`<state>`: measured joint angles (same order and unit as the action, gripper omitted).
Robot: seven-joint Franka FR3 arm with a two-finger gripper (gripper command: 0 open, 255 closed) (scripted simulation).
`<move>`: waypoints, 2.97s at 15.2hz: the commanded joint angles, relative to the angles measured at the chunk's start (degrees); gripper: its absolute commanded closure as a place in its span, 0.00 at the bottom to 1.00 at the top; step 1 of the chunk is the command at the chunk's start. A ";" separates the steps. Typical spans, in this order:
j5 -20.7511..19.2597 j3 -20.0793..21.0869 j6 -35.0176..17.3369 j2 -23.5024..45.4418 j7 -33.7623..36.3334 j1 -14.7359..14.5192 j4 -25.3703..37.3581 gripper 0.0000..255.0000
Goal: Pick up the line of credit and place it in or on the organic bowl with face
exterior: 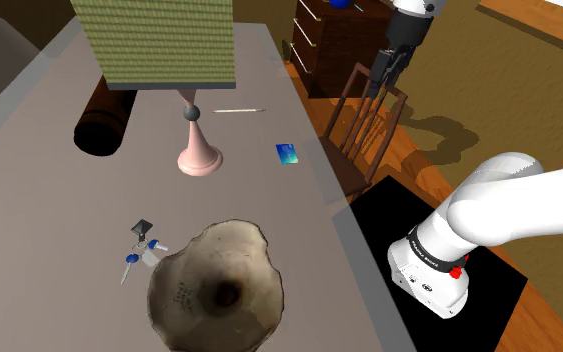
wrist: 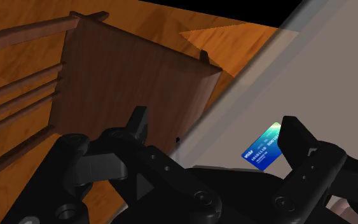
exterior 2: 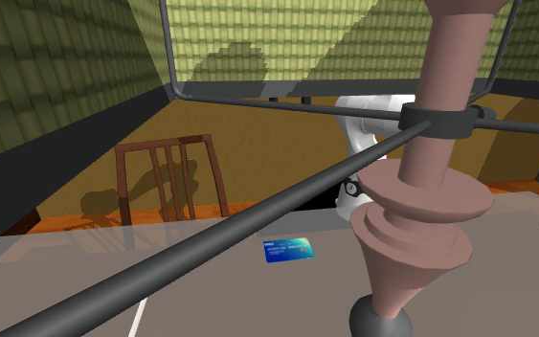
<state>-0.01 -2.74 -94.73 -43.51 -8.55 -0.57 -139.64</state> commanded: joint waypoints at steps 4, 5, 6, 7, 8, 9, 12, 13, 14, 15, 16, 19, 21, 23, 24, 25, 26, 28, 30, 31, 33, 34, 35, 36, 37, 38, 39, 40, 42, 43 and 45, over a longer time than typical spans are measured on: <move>2.86 3.59 -3.59 2.06 7.37 0.08 -2.40 0.00; 3.81 4.77 -4.87 2.98 9.80 0.07 -3.01 0.00; 4.74 5.94 -6.19 4.02 12.21 0.05 -3.53 0.00; 5.65 7.09 -7.54 5.17 14.61 0.02 -3.95 0.00; 6.54 8.24 -8.92 6.44 16.98 0.00 -4.27 0.00; 7.40 9.38 -10.33 7.82 19.34 -0.01 -4.49 0.00; 9.75 12.70 -14.68 12.59 26.30 0.02 -4.58 0.00; 10.43 13.76 -16.16 14.37 28.60 0.06 -4.41 0.00; 11.03 14.78 -17.64 16.25 30.89 0.11 -4.15 0.00; 11.58 15.79 -19.13 18.21 33.16 0.19 -3.80 0.00; 12.04 16.77 -20.61 20.24 35.44 0.28 -3.35 0.00; 12.89 19.44 -24.96 26.75 42.29 0.62 -1.49 0.00; 12.96 20.77 -27.44 30.85 46.39 0.80 -0.03 0.00; 13.02 20.97 -29.14 31.63 46.44 0.66 -0.95 0.00; 13.05 21.08 -29.99 32.04 46.46 0.61 -1.39 0.00; 13.07 21.20 -30.85 32.47 46.49 0.56 -1.82 0.00; 13.09 21.31 -31.72 32.91 46.51 0.51 -2.24 0.00; 13.11 21.54 -33.46 33.85 46.58 0.42 -3.04 0.00; 13.11 21.61 -33.96 34.13 46.60 0.39 -3.26 0.00; 13.11 21.61 -33.96 34.13 46.60 0.39 -3.26 0.00; 13.11 21.61 -33.96 34.13 46.60 0.39 -3.26 0.00; 13.11 21.61 -33.96 34.13 46.60 0.39 -3.26 0.00; 13.11 21.61 -33.96 34.13 46.60 0.39 -3.26 0.00; 13.11 21.61 -33.95 34.13 46.61 0.39 -3.25 0.00; 13.11 21.61 -33.95 34.13 46.61 0.39 -3.25 1.00; 13.11 21.61 -33.95 34.13 46.61 0.39 -3.25 1.00; 13.12 21.61 -33.93 34.10 46.60 0.39 -3.26 1.00; 13.11 21.58 -33.92 34.10 46.57 0.41 -3.26 1.00; 13.13 21.56 -33.85 33.98 46.52 0.42 -3.31 1.00; 13.09 21.53 -33.81 34.04 46.50 0.45 -3.22 1.00; 13.09 21.54 -33.82 34.04 46.50 0.44 -3.23 1.00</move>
<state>13.08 18.78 -128.52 -9.60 37.96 -0.12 -142.80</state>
